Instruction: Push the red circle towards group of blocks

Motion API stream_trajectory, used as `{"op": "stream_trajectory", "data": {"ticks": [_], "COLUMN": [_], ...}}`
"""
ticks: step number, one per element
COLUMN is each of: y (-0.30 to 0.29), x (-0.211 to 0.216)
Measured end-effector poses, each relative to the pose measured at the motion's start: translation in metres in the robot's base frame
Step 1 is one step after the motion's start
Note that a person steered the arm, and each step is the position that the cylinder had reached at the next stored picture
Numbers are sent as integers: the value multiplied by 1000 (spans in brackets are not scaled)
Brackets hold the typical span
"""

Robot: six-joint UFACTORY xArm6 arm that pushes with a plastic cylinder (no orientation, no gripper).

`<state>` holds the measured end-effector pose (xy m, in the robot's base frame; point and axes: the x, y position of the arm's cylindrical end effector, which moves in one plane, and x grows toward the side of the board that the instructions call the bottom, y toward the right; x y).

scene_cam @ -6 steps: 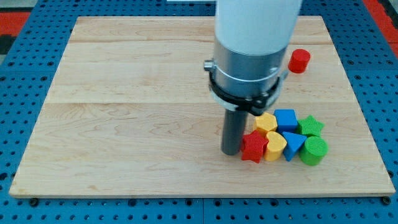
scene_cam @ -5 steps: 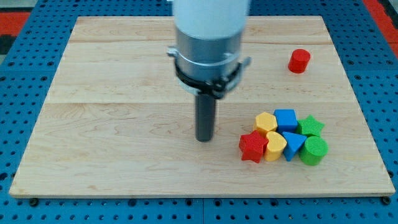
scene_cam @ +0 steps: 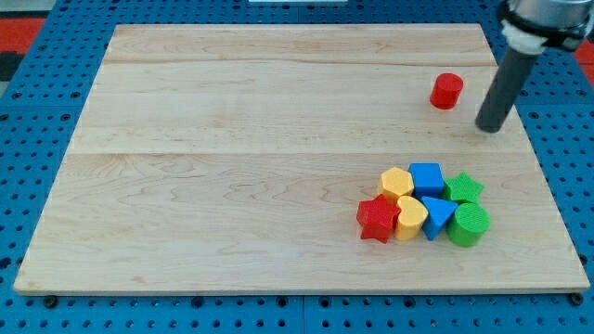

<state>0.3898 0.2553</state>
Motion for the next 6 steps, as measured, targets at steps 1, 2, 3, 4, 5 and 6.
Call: {"op": "stream_trajectory", "data": {"ticks": [1, 2, 3, 4, 5, 6], "y": [3, -36, -72, -92, -78, -69], "x": [-55, -67, -63, -49, -39, -22]}}
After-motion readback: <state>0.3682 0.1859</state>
